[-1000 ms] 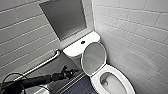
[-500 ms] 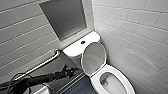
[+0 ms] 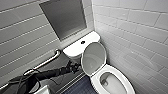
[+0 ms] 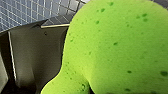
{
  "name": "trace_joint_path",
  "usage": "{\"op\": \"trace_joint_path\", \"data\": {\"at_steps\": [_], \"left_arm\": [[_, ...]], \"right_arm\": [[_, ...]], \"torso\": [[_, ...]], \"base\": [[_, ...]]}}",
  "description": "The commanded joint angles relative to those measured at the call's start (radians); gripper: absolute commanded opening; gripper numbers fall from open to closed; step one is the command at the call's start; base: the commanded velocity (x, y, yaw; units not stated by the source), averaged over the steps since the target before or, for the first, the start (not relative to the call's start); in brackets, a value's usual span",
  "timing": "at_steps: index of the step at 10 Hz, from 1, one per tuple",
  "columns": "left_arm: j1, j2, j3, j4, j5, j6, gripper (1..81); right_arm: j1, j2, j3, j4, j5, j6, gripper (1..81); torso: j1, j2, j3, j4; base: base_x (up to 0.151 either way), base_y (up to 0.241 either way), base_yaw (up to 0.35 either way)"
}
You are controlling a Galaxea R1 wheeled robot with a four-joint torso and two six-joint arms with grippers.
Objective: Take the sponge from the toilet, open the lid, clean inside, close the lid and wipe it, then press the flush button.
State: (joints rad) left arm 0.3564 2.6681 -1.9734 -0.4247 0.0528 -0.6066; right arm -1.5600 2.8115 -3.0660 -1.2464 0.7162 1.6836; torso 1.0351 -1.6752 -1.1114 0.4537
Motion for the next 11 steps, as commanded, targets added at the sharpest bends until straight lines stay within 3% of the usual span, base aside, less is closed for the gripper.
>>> {"op": "trace_joint_path", "data": {"at_steps": [1,11], "left_arm": [[-0.158,-0.008,-0.005,-0.014,0.033,-0.005,81.1],[-0.124,-0.049,0.318,0.024,0.056,0.005,81.1]], "right_arm": [[-0.016,0.03,0.012,-0.07,-0.017,-0.004,1.0],[0.022,0.065,0.014,-0.117,-0.06,-0.001,1.0]], "torso": [[0.0,0.0,0.0,0.0],[0.0,0.0,0.0,0.0]], "base": [[0.0,0.0,0.0],[0.0,0.0,0.0]]}}
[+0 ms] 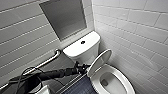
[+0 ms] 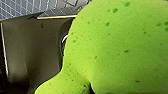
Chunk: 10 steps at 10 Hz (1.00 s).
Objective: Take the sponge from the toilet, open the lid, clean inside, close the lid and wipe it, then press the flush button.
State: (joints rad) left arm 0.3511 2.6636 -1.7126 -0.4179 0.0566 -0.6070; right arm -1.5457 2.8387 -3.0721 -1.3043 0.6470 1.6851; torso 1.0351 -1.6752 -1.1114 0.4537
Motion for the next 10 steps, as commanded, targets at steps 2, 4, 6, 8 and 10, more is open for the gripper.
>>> {"op": "trace_joint_path", "data": {"at_steps": [2,4,6,8,10], "left_arm": [[-0.067,-0.088,0.059,0.077,0.106,0.01,81.1],[-0.05,-0.122,0.076,0.102,0.108,0.012,81.1],[-0.045,-0.131,0.083,0.114,0.109,0.012,81.1],[-0.011,-0.138,0.083,0.172,0.153,0.012,81.1],[0.073,-0.169,0.09,0.303,0.265,0.013,81.1]], "right_arm": [[0.018,0.047,0.017,-0.082,0.01,0.005,1.0],[0.022,0.046,0.017,-0.089,0.01,0.007,1.0],[0.023,0.04,0.02,-0.09,0.01,-0.001,1.0],[0.026,0.043,0.021,-0.115,0.01,-0.002,1.0],[0.032,0.043,0.023,-0.119,0.011,-0.002,1.0]], "torso": [[0.0,0.0,0.0,0.0],[0.0,0.0,0.0,0.0],[0.0,0.0,0.022,-0.076],[0.0,0.0,0.026,-0.106],[0.0,0.0,0.033,-0.164]], "base": [[0.0,0.0,0.0],[0.0,0.0,0.0],[0.0,0.0,0.0],[0.0,0.0,0.0],[0.0,0.0,0.0]]}}
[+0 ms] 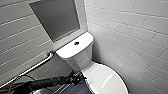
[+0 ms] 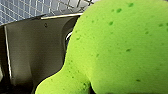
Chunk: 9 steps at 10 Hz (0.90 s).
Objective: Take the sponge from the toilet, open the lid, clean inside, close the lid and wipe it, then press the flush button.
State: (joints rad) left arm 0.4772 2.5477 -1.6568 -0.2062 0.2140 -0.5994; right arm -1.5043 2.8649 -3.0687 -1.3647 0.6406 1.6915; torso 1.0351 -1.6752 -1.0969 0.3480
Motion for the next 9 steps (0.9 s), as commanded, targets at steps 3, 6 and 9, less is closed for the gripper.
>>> {"op": "trace_joint_path", "data": {"at_steps": [3,6,9], "left_arm": [[0.148,-0.131,0.074,0.295,0.153,0.006,81.1],[0.396,-0.174,0.066,0.535,0.142,0.013,81.1],[0.606,-0.179,0.011,0.76,0.108,0.012,81.1]], "right_arm": [[-0.002,0.02,0.021,-0.059,0.017,-0.01,1.0],[0.008,0.032,0.019,-0.059,0.01,-0.01,1.0],[0.009,0.058,0.022,-0.063,-0.052,-0.012,1.0]], "torso": [[0.0,0.0,0.008,-0.071],[0.0,0.0,0.016,-0.134],[0.0,0.0,0.016,-0.134]], "base": [[0.0,0.0,0.0],[0.0,0.0,0.0],[0.0,0.0,0.0]]}}
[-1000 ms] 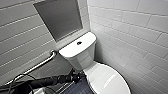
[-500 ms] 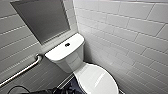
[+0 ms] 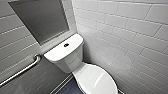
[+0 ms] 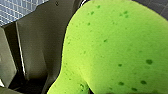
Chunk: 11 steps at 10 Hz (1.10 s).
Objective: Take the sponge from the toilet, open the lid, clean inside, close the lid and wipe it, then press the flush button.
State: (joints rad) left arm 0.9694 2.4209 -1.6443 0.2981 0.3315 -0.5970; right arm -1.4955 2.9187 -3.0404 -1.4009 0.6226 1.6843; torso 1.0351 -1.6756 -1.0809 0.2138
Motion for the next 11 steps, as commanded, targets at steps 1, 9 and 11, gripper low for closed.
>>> {"op": "trace_joint_path", "data": {"at_steps": [1,9,11], "left_arm": [[0.169,-0.054,-0.035,0.273,-0.055,0.011,81.1],[0.347,0.124,-0.337,0.314,-0.115,0.011,81.1],[0.372,0.17,-0.411,0.325,-0.117,0.011,81.1]], "right_arm": [[-0.003,0.009,-0.006,-0.029,-0.035,-0.008,1.0],[-0.039,0.058,0.006,-0.098,-0.167,-0.029,1.0],[-0.039,0.061,0.008,-0.098,-0.168,-0.031,1.0]], "torso": [[0.0,0.0,0.0,0.0],[-0.082,0.127,0.003,0.0],[-0.128,0.198,0.003,0.0]], "base": [[0.0,0.0,0.0],[0.0,0.0,0.0],[0.0,0.0,0.0]]}}
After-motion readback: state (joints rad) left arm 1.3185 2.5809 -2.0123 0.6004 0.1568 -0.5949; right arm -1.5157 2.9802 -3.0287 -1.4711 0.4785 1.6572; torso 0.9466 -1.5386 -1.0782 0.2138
